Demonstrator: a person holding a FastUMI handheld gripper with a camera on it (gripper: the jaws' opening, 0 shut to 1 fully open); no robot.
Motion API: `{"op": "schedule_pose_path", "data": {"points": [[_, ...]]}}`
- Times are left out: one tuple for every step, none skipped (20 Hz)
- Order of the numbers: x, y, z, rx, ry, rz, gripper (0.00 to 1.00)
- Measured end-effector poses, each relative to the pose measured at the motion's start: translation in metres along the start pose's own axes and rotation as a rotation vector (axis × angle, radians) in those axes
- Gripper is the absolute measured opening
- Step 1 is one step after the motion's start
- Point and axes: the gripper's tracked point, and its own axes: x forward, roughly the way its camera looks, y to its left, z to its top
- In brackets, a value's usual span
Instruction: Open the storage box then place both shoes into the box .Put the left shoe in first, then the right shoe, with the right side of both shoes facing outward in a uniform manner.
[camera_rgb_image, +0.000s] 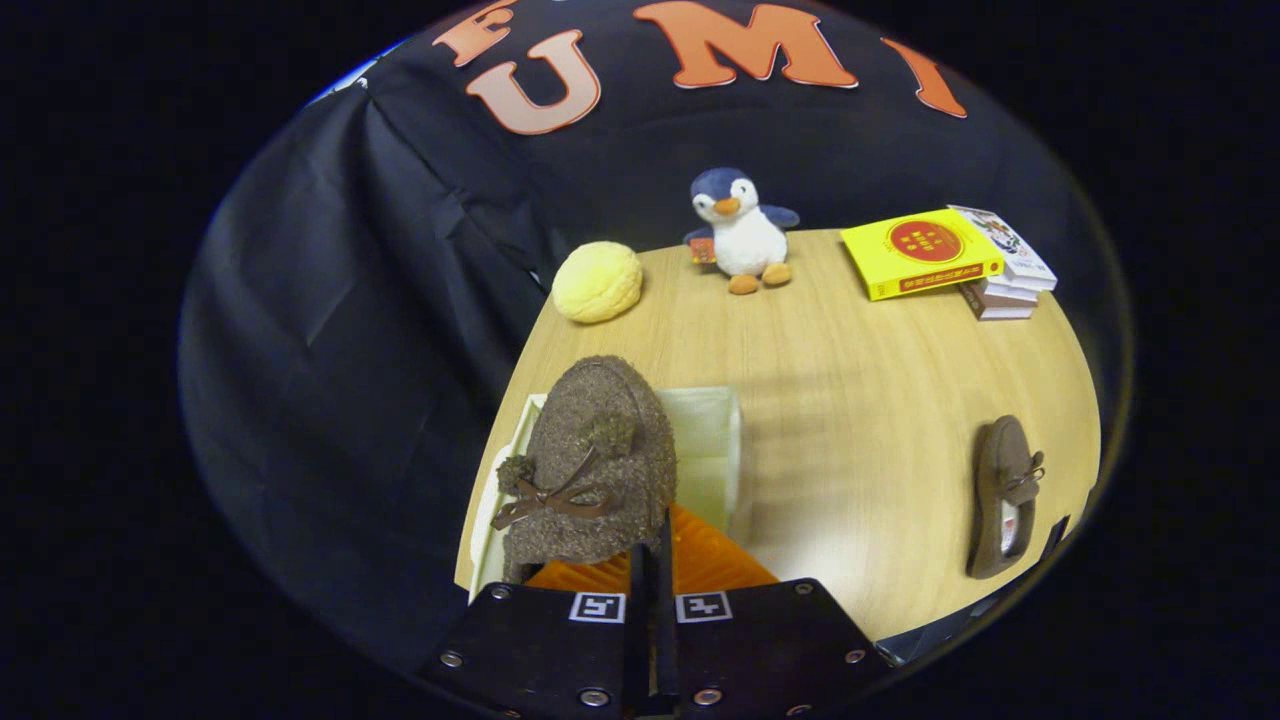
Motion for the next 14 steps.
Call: {"op": "schedule_pose_path", "data": {"points": [[0.005,0.009,-0.004,-0.009,0.015,0.003,0.04],[0.009,0.015,-0.008,-0.025,0.027,-0.002,0.04],[0.014,0.019,-0.012,-0.038,0.039,-0.013,0.04],[0.019,0.024,-0.018,-0.045,0.052,-0.023,0.04],[0.023,0.027,-0.022,-0.04,0.062,-0.037,0.05],[0.028,0.028,-0.027,-0.032,0.075,-0.05,0.06],[0.031,0.028,-0.032,-0.023,0.097,-0.058,0.07],[0.036,0.028,-0.037,-0.013,0.113,-0.06,0.08],[0.036,0.029,-0.038,-0.002,0.119,-0.052,0.09],[0.036,0.032,-0.039,0.008,0.121,-0.031,0.11],[0.036,0.037,-0.041,0.014,0.125,-0.006,0.13],[0.036,0.041,-0.042,0.012,0.132,0.023,0.16],[0.034,0.045,-0.045,0.007,0.144,0.052,0.17],[0.031,0.051,-0.044,0.009,0.136,0.095,0.22]]}}
